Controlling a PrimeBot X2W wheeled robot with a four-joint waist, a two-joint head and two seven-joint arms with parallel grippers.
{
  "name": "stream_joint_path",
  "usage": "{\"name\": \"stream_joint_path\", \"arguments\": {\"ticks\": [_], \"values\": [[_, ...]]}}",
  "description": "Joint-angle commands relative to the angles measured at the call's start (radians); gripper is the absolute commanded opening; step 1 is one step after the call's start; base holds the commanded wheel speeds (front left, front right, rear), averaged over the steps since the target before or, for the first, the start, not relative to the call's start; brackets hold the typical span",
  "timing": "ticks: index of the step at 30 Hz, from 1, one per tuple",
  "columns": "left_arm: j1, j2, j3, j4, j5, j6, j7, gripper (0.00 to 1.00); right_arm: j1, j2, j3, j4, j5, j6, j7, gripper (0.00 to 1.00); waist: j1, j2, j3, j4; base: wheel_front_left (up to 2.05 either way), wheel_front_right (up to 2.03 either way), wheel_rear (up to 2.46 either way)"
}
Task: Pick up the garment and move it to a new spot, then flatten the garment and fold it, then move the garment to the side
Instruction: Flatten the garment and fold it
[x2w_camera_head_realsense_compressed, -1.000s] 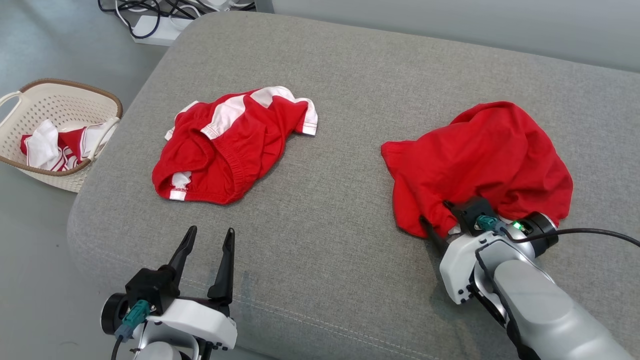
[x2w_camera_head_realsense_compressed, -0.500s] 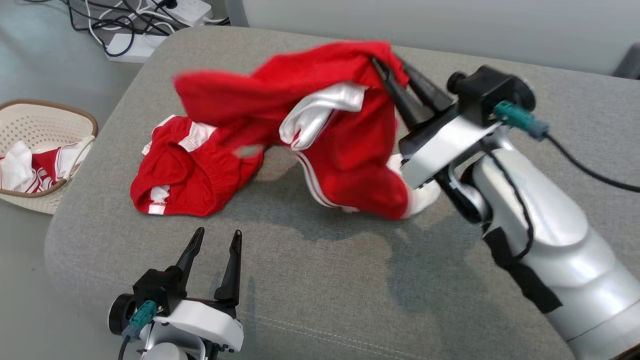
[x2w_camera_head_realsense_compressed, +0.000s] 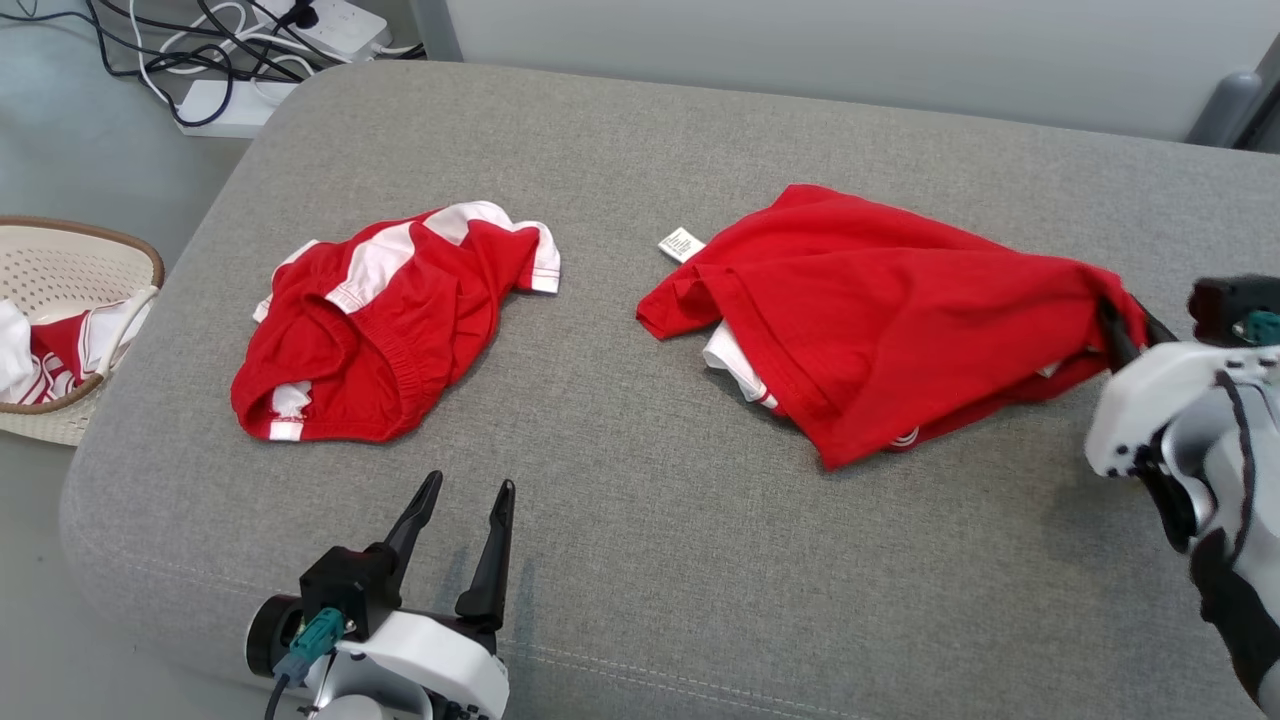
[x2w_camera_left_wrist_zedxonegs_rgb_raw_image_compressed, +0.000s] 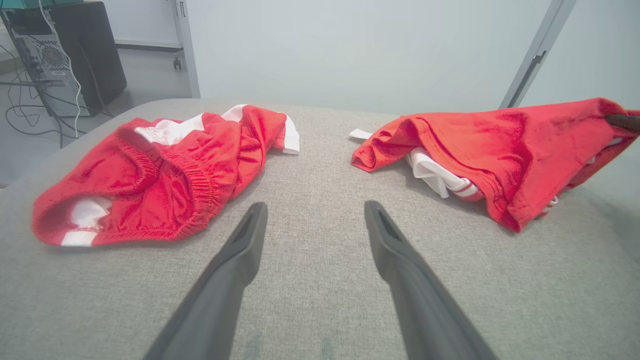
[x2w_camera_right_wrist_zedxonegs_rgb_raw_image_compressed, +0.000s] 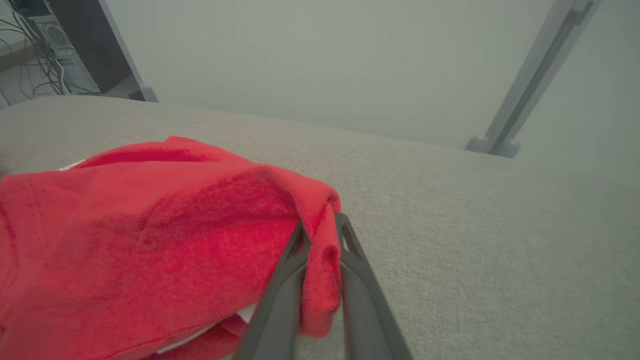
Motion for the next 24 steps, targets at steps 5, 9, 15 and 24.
{"name": "stream_joint_path", "arguments": {"ticks": [5, 9, 15, 24], "values": [[-0.044, 0.009, 0.035, -0.008, -0.007, -0.006, -0.005, 1.00, -0.011, -0.006, -0.047, 0.088, -0.057, 0.004, -0.051, 1.00, 0.0000, 0.0000, 0.001, -0.016, 0.00, 0.00, 0.00], [-0.043, 0.009, 0.036, -0.007, -0.006, -0.007, -0.005, 1.00, -0.021, 0.023, -0.040, 0.053, -0.087, 0.004, -0.063, 1.00, 0.0000, 0.0000, -0.005, -0.032, 0.00, 0.00, 0.00], [-0.056, 0.009, 0.018, -0.020, -0.009, -0.011, -0.005, 1.00, 0.010, 0.096, 0.055, -0.133, -0.129, 0.004, -0.066, 1.00, 0.0000, 0.0000, -0.009, -0.055, 0.00, 0.00, 0.00], [-0.079, 0.009, -0.018, -0.035, -0.012, -0.017, -0.005, 1.00, 0.086, 0.130, 0.243, -0.245, -0.100, 0.004, -0.067, 1.00, 0.0000, 0.0000, -0.006, -0.073, 0.00, 0.00, 0.00]]}}
